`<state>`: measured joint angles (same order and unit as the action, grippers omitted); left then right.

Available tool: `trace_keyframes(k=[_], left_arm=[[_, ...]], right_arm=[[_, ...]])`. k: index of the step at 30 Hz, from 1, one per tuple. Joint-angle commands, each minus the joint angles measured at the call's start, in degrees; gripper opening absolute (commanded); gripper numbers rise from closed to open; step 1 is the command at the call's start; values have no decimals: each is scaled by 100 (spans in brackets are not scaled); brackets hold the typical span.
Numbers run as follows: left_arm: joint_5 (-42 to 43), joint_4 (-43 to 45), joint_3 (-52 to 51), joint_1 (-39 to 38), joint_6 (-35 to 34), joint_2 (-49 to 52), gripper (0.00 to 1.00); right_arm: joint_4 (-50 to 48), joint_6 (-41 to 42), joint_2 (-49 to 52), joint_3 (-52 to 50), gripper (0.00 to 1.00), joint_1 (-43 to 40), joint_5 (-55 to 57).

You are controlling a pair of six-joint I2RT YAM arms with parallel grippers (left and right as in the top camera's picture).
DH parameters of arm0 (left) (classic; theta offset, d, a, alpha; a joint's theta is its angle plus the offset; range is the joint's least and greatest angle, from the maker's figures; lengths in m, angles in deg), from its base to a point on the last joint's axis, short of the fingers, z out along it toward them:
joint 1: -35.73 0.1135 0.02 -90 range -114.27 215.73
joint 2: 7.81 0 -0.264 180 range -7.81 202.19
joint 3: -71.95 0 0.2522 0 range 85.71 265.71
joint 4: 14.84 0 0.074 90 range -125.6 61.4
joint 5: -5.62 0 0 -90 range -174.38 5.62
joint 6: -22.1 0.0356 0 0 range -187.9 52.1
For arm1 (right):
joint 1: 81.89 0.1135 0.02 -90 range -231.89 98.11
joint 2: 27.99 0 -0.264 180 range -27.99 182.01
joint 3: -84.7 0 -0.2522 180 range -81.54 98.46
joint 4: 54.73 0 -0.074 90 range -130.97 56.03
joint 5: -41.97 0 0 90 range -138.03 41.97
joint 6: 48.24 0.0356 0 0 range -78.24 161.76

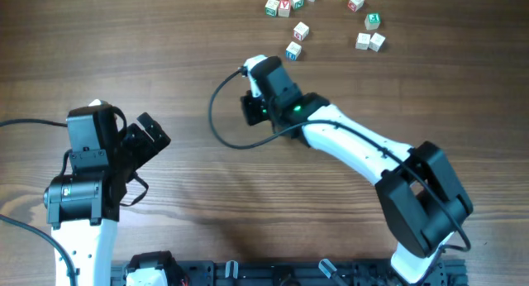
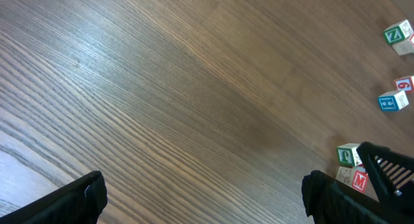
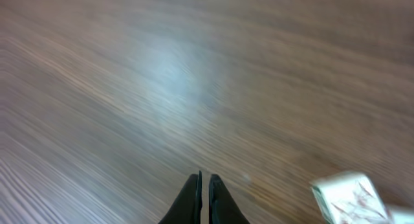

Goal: Form a circle

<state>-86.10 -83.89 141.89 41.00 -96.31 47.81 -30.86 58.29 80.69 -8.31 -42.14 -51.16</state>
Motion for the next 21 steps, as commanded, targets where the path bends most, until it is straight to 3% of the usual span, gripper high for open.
trace_keyframes(k=[1, 6, 21], left_arm=[[-74, 13, -15, 31, -39, 7, 100], [-74, 13, -15, 31, -39, 7, 100], [-74, 13, -15, 31, -39, 7, 100]], right_arm=[[-262, 417, 306, 79, 5, 92, 343], [-411, 767, 426, 133, 5, 79, 966], [-42, 876, 815, 555, 5, -144, 1344]])
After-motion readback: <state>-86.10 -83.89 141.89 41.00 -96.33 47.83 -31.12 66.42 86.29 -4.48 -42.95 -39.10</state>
